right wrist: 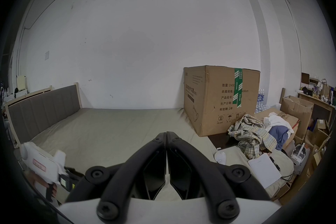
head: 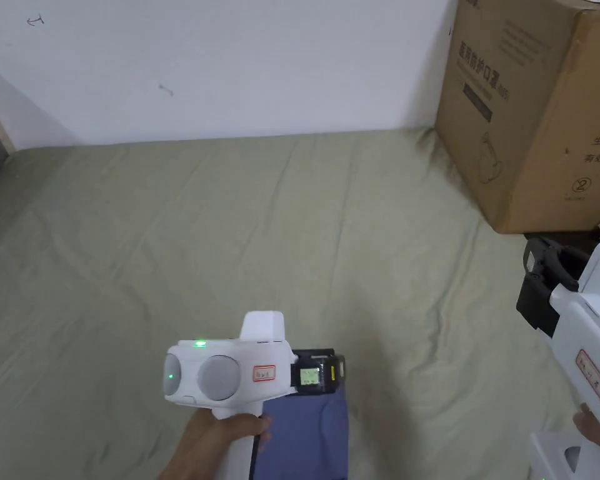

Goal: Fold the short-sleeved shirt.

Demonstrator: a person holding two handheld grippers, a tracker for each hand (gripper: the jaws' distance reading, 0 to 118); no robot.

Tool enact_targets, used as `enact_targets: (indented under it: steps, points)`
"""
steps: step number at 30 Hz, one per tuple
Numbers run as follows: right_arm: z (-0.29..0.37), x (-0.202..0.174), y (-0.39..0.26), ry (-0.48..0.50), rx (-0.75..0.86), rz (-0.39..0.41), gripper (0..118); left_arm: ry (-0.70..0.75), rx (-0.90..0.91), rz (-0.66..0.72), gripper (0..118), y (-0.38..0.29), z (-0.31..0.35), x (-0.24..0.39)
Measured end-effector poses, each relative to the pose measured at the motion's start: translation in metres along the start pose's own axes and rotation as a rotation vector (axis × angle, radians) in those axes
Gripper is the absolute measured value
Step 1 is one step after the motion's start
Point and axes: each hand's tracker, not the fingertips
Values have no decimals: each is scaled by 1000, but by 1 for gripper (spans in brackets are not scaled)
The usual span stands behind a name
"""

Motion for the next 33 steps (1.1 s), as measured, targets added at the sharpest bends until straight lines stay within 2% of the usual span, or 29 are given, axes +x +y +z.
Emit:
enact_targets:
  steps: [2, 3, 5, 7, 8, 14, 18, 24, 33]
  points:
    - [-1, -3, 2, 7, 3, 3, 0, 83, 86, -67, 104, -4, 9, -4]
    - [-2, -4, 2, 11, 4, 4, 0, 125, 121, -93, 98, -8, 11, -5]
    - [-2, -6, 3, 21, 5, 5, 0, 182, 183, -130, 60, -19, 11, -11]
    - [-2, -8, 3, 28, 5, 11, 0, 190, 176, -124, 9, -28, 6, -13]
    - [-1, -9, 2, 31, 5, 13, 0, 178, 162, -116, 2, -32, 1, -16]
    - [0, -7, 0, 34, -2, 17, 0, 155, 90, -78, 0, -64, -39, -9]
    - [1, 1, -2, 22, -12, 16, 0, 107, 23, -130, 0, -78, -63, 9]
    - [1, 12, -8, -8, -33, 15, 0, 172, -115, -136, 0, -101, -107, 10]
    - [2, 12, -11, -18, -47, 8, 0, 163, -84, -180, 0, -97, -96, 13]
